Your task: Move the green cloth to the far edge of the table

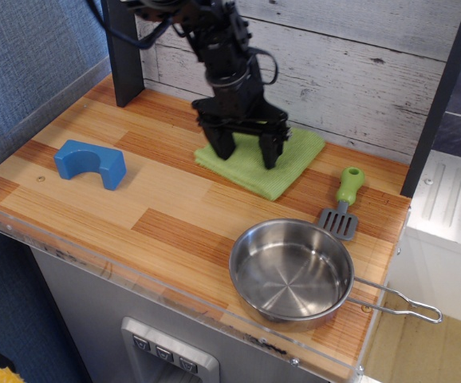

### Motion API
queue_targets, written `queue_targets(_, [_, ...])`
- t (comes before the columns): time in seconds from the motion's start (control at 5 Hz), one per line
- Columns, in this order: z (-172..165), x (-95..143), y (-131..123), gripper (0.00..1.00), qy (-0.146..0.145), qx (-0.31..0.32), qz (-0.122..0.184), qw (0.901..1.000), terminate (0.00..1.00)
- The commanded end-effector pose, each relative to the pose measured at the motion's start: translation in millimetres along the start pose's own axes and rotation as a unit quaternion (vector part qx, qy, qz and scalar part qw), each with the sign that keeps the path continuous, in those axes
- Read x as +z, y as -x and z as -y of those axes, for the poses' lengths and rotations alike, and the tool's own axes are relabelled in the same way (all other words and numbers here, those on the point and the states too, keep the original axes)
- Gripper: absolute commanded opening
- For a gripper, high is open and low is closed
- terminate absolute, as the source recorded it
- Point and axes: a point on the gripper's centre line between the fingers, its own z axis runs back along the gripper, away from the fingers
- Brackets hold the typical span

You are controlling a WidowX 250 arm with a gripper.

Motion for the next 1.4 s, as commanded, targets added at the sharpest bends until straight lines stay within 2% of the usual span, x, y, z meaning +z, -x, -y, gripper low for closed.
queue_targets(0.0, [12,4,-3,1.0,-0.004,-0.024,-0.005,0.9997,0.0])
queue_targets(0.2, [13,13,-4,1.0,-0.009,-0.025,0.0,0.9996,0.0])
queue_targets(0.8, [28,72,-23,1.0,-0.028,-0.024,0.065,0.9972,0.0])
queue_targets(1.0, [32,96,-22,1.0,-0.033,-0.015,0.081,0.996,0.0])
queue_targets(1.2, [39,119,-17,1.0,-0.04,-0.004,0.114,0.9927,0.0])
